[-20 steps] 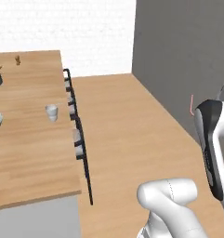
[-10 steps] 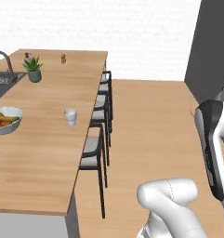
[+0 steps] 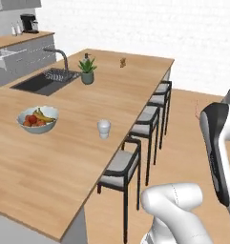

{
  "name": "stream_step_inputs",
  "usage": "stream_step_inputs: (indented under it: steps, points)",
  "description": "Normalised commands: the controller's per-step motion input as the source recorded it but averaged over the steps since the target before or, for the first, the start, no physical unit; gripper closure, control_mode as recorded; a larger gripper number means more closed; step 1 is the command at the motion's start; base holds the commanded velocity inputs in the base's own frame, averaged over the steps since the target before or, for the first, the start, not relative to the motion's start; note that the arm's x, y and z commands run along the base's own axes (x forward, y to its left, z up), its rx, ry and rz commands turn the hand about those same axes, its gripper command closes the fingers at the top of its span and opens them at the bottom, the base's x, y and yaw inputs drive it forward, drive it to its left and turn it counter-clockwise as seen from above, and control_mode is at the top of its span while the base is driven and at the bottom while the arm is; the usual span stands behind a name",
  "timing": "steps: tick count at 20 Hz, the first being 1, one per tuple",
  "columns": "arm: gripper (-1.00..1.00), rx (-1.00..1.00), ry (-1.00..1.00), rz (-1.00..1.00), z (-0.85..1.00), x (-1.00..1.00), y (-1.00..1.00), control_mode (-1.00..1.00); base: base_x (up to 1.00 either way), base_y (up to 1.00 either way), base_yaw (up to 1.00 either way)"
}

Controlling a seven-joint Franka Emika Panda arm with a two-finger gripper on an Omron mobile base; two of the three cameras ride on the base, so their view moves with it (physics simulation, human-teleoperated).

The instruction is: Take a straw from the drawer in front and place it inside the glass cup on the dining counter.

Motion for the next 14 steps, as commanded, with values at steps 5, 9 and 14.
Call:
stream_step_inputs:
  steps: [5, 9, 14]
  points:
    - [1.0, 0.0, 0.0, 0.0, 0.0, 0.0, 0.0, 1.0, 0.57, -0.53, 0.56]
    - [1.0, 0.0, 0.0, 0.0, 0.0, 0.0, 0.0, 1.0, 0.54, -0.52, 0.57]
    - [1.0, 0.0, 0.0, 0.0, 0.0, 0.0, 0.0, 1.0, 0.36, -0.54, 0.59]
